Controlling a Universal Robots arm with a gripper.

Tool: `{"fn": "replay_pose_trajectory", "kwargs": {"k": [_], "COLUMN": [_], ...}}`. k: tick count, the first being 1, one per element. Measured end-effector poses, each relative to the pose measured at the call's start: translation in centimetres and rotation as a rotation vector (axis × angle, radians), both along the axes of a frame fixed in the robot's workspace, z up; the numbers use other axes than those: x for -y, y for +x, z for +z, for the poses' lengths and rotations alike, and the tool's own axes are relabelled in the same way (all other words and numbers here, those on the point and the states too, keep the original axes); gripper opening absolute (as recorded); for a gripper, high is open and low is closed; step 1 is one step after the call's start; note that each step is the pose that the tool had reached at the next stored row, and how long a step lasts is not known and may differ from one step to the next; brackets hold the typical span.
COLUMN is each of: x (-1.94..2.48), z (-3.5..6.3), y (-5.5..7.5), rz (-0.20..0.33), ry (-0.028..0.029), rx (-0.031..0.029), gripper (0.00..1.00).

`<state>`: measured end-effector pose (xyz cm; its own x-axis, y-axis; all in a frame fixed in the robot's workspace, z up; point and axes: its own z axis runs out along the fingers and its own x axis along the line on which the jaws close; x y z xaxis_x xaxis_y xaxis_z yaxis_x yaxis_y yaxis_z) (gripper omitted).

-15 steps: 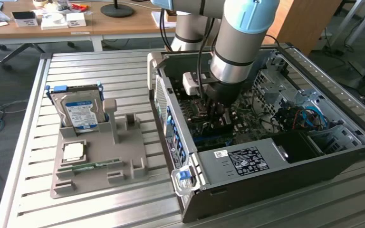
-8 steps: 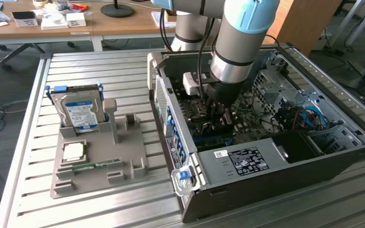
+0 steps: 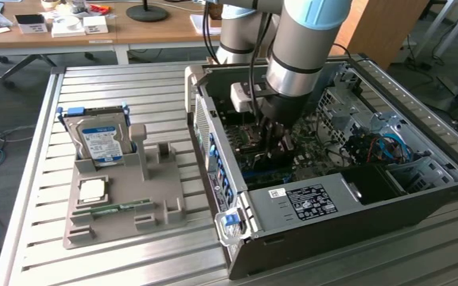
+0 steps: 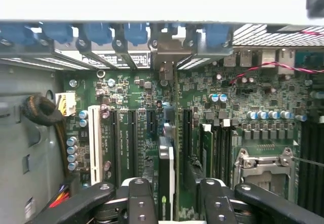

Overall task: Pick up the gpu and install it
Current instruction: 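Insert the gpu into the slot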

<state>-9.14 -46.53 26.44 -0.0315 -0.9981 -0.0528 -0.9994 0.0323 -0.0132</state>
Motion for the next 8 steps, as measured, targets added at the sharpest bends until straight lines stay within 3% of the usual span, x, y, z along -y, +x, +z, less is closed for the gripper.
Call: {"fn": "replay_pose_trajectory", "kwargs": {"k": [2, 8], "x": [0.00, 0.00], "z": [1.14, 3.24], "y": [0.0, 0.0], "rz": [0.000, 0.000], "ry": [0.0002, 0.0001], "rx": [0.0004, 0.0013], "gripper": [0.40, 0.40]}}
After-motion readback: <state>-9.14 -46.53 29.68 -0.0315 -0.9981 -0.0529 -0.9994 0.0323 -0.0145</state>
